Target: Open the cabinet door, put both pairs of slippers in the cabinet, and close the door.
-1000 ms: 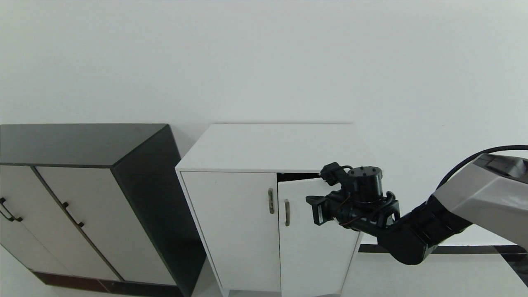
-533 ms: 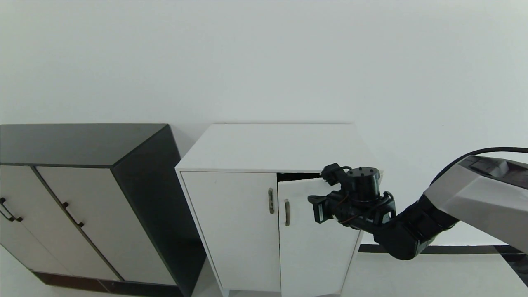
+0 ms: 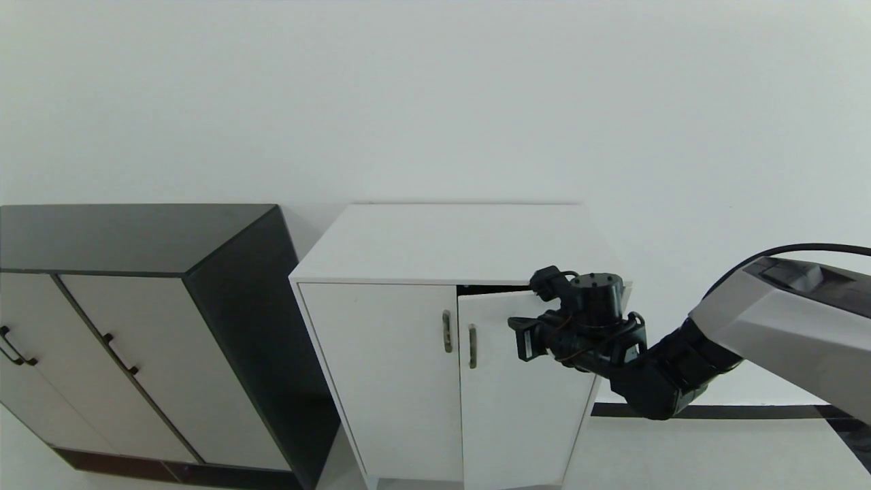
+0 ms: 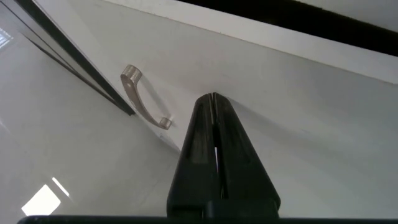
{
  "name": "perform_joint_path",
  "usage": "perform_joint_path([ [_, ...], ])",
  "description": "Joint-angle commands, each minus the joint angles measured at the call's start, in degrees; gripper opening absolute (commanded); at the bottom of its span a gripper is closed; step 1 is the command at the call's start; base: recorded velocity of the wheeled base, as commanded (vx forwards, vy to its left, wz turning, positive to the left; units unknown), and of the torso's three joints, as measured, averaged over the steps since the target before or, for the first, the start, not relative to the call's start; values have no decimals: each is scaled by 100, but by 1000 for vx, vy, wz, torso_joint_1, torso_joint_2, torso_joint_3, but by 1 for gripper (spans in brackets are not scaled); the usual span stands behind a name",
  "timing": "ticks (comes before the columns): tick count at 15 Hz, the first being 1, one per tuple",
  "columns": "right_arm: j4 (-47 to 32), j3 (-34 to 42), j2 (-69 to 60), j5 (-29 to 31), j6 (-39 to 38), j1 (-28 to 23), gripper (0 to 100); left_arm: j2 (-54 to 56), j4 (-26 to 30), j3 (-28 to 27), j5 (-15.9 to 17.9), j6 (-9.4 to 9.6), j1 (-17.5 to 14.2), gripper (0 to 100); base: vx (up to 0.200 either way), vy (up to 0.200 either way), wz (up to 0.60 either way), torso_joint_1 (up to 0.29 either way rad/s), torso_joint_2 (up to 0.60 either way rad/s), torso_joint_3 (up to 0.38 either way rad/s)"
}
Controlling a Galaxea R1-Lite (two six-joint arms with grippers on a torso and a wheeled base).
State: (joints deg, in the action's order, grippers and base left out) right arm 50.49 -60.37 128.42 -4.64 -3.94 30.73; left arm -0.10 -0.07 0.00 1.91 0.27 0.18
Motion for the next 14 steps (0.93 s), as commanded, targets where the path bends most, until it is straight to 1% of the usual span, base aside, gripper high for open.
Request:
perform_joint_path([
  [1, -4, -54, 61, -1, -2, -23, 0, 1, -1, 0, 2, 0, -1, 0, 0, 0, 0, 0, 0, 0],
  [9, -4, -327, 324, -1, -2, -199, 0, 1, -1, 0, 2, 0, -1, 0, 0, 0, 0, 0, 0, 0],
  [14, -4, -370, 377, -1, -2, -208, 0, 1, -1, 0, 2, 0, -1, 0, 0, 0, 0, 0, 0, 0],
])
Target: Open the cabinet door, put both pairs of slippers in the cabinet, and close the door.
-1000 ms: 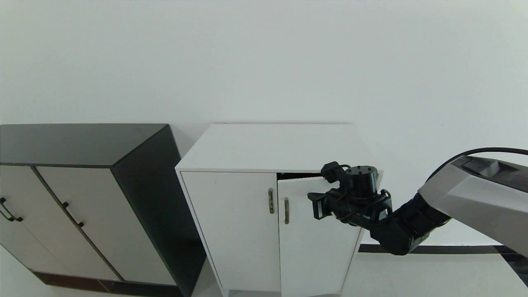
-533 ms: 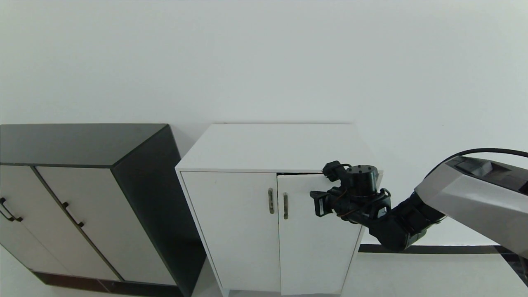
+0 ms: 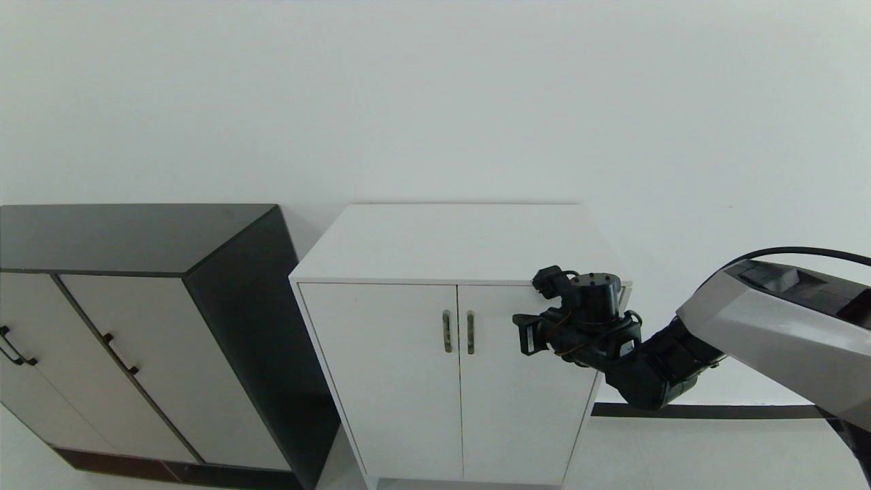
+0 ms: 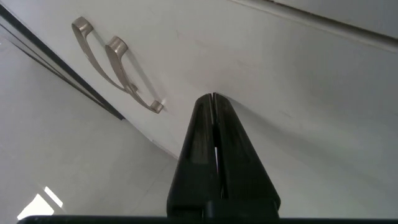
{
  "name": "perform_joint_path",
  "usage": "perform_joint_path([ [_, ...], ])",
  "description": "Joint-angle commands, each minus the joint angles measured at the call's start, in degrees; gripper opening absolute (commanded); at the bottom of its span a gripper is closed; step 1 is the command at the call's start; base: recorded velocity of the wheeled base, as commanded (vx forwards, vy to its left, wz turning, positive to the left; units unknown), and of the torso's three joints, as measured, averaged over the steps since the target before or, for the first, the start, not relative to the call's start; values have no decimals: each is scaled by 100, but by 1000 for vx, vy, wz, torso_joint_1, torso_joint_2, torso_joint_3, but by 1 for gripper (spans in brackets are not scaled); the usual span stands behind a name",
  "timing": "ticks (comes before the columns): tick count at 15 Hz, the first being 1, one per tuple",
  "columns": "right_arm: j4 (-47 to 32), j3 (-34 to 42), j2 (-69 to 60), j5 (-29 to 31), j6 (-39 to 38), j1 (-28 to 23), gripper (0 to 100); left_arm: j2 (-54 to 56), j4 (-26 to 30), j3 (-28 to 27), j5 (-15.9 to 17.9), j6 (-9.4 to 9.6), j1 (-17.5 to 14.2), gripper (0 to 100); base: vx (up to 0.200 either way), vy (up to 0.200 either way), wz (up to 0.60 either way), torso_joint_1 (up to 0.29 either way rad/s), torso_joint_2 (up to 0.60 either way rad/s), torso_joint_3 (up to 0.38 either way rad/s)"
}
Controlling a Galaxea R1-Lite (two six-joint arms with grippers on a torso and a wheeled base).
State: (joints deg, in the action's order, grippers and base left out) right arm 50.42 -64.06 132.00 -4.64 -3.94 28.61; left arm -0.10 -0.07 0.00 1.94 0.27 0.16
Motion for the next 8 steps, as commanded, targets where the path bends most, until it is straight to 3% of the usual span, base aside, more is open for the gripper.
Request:
perform_joint_path([
  [1, 3, -1, 28, -1, -2, 4, 0, 1, -1, 0, 0, 0, 2, 0, 0, 0, 0, 0, 0, 0],
  [8, 3, -36, 36, -1, -2, 4, 0, 1, -1, 0, 0, 0, 2, 0, 0, 0, 0, 0, 0, 0],
])
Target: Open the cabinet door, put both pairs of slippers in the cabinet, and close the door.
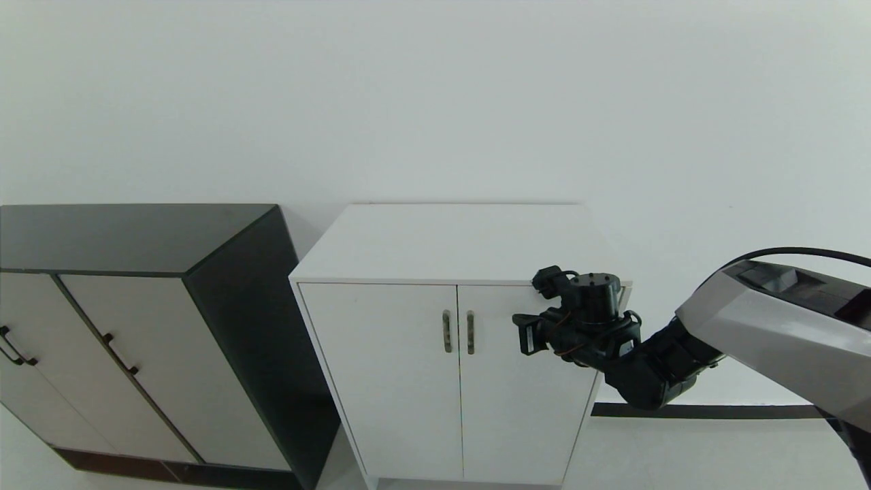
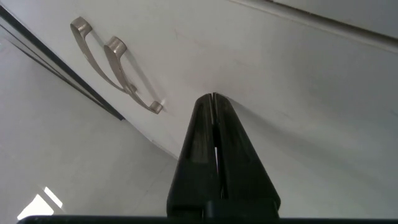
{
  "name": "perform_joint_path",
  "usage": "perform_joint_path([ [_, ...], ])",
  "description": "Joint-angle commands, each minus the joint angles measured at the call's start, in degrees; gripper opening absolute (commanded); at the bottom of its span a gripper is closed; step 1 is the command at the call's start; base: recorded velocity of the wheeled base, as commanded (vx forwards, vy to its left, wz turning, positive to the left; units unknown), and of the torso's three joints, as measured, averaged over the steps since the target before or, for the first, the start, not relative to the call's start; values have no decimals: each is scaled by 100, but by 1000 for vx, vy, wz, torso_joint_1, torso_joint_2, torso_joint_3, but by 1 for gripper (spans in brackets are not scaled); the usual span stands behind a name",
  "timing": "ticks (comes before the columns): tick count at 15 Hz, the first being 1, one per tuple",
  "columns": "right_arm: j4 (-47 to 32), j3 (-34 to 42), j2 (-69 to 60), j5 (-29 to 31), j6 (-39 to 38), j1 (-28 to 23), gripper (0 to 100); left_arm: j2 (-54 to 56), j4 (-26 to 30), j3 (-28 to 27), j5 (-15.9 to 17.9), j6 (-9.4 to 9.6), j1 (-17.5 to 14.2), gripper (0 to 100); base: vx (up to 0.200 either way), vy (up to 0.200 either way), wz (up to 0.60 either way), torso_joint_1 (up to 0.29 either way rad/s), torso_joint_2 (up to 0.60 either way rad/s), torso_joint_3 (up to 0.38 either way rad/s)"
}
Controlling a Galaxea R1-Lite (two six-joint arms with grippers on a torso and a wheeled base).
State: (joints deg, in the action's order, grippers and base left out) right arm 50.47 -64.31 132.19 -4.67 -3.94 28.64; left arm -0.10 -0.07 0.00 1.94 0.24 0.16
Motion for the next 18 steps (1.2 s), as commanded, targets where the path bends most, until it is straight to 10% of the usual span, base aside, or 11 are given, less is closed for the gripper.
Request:
perform_joint_path([
  [1, -2, -21, 34, 1, -2, 2, 0, 1, -1, 0, 0, 2, -7, 0, 0, 0, 0, 0, 0, 0],
  [18, 640, 1060, -423, 45, 7, 10, 0, 1, -1, 0, 0, 2, 2, 0, 0, 0, 0, 0, 0, 0],
])
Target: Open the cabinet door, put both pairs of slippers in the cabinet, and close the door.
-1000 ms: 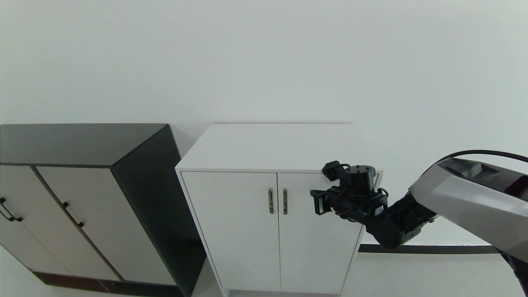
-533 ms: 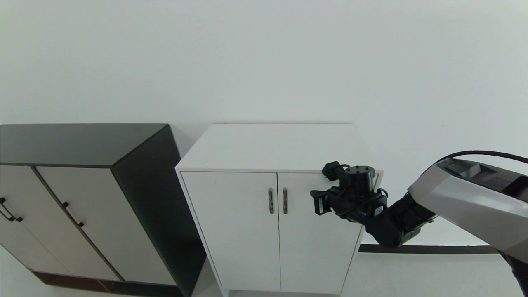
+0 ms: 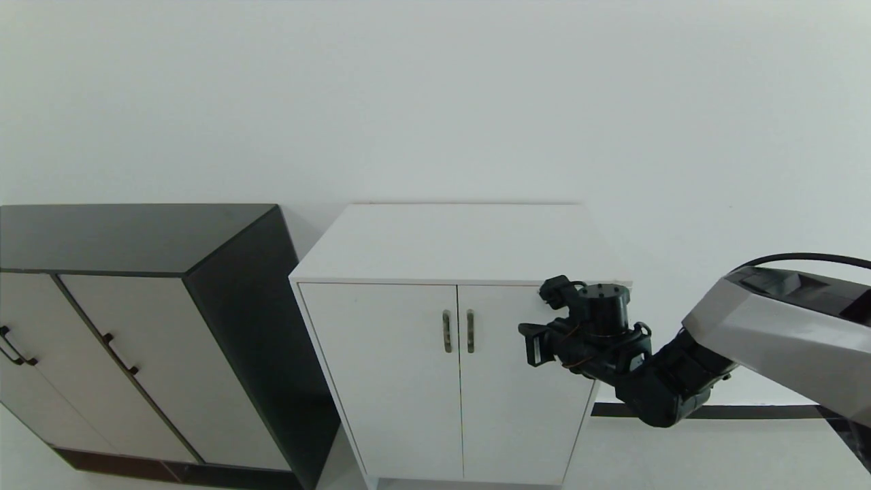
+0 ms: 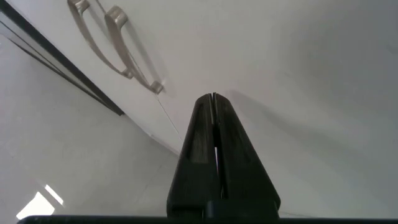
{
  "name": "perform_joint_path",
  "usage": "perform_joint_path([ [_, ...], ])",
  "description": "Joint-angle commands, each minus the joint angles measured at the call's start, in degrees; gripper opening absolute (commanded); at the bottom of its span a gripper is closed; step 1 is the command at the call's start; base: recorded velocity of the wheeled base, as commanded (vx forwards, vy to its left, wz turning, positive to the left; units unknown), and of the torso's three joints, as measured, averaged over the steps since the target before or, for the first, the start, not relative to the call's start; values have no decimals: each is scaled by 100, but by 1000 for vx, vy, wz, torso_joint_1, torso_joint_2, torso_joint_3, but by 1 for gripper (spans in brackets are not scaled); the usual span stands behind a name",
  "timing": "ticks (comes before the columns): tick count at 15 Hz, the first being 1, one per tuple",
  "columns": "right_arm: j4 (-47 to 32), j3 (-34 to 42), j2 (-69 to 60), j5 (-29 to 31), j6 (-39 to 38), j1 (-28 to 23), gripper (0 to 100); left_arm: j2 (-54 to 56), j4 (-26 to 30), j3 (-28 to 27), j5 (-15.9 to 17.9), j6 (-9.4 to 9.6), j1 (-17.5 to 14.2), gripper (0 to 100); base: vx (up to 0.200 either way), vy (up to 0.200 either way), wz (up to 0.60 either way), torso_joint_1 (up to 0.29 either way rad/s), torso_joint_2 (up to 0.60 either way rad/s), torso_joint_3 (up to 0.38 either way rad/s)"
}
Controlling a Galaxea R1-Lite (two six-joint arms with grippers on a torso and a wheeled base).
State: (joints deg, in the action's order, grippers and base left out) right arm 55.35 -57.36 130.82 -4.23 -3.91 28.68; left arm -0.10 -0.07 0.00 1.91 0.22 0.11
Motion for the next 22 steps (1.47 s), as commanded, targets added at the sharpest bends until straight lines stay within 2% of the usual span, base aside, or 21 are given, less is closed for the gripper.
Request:
perform_joint_path([
  [1, 310, 717, -469, 1, 5, 6, 0, 1, -1, 0, 2, -4, 7, 0, 0, 0, 0, 0, 0, 0],
  [4, 671, 1614, -1085, 19, 22, -3, 0, 1, -1, 0, 2, 4, 7, 0, 0, 0, 0, 0, 0, 0],
  [6, 671, 1974, -1454, 80, 31, -21, 0, 1, -1, 0, 2, 4, 7, 0, 0, 0, 0, 0, 0, 0],
  [10, 653, 3240, -2834, 203, 49, -91, 0, 1, -1, 0, 2, 4, 7, 0, 0, 0, 0, 0, 0, 0],
  [16, 627, 4734, -4354, 212, 400, -750, 0, 1, -1, 0, 2, 4, -2, 0, 0, 0, 0, 0, 0, 0],
  [20, 609, 5490, -5286, 432, 804, -1216, 0, 1, -1, 0, 2, 4, 7, 0, 0, 0, 0, 0, 0, 0],
  [22, 231, 5683, -5840, 432, 804, -1374, 0, 1, -1, 0, 2, 4, 7, 0, 0, 0, 0, 0, 0, 0],
])
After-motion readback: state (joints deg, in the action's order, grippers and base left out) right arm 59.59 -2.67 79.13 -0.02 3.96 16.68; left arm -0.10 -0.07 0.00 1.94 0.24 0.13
